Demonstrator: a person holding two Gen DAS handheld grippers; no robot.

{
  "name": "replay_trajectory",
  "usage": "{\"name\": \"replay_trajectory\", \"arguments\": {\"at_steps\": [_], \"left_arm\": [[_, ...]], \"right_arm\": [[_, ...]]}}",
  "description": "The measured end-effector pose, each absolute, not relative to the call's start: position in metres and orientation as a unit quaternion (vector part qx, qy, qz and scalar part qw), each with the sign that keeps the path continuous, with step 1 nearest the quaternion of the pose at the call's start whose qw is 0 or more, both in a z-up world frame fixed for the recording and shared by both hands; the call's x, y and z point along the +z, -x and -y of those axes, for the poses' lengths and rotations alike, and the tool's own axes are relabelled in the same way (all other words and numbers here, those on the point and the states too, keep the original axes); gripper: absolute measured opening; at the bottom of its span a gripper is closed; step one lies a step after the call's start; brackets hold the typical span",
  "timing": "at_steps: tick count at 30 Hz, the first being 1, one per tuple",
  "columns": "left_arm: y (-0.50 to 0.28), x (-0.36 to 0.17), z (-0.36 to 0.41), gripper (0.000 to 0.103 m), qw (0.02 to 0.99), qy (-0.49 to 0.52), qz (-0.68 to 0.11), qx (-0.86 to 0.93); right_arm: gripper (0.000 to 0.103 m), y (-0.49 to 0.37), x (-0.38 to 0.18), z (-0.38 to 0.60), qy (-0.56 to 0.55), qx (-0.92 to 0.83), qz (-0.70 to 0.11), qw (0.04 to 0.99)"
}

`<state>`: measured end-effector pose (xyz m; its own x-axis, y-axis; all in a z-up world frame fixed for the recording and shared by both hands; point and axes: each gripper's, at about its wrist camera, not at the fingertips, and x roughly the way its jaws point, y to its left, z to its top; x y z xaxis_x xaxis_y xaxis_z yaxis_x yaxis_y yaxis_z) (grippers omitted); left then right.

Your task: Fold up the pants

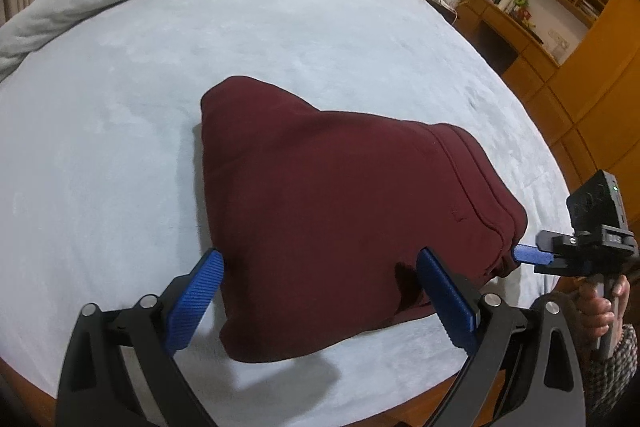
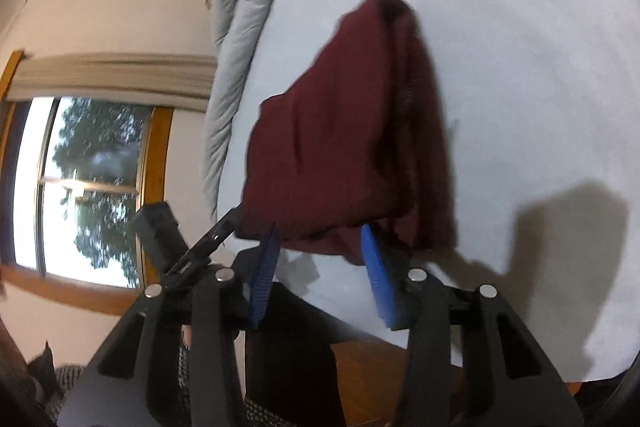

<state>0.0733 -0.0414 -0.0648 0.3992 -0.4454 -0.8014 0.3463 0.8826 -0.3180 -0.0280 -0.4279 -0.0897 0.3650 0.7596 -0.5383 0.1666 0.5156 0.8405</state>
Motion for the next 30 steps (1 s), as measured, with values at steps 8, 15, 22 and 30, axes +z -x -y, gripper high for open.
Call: {"name": "replay_trajectory", "arguments": {"at_steps": [8,15,22,30], "left_arm": [[-0.077,-0.070,0.039,0.098,0.833,0.051,-0.500,-0.231],[-0.074,-0.066,0.034,0.098,0.836,0.062,-0.499,-0.222],[-0.067,-0.045,0.027,0.098,0.846,0.081,-0.473,-0.233],[-0.077,-0.075,0.055,0.098,0.833,0.009,-0.504,-0.227]], "right_arm": [[0.050,0.014,-0.086,0.424,-0.449,0.207,-0.511,0.704],[0.016,0.017,-0.048,0.413,-0.420,0.225,-0.483,0.735],[0.014,0.040,-0.013,0.400,-0.384,0.251,-0.483,0.745],[0.016,0.047,-0.105,0.412,-0.410,0.194,-0.566,0.688]]}}
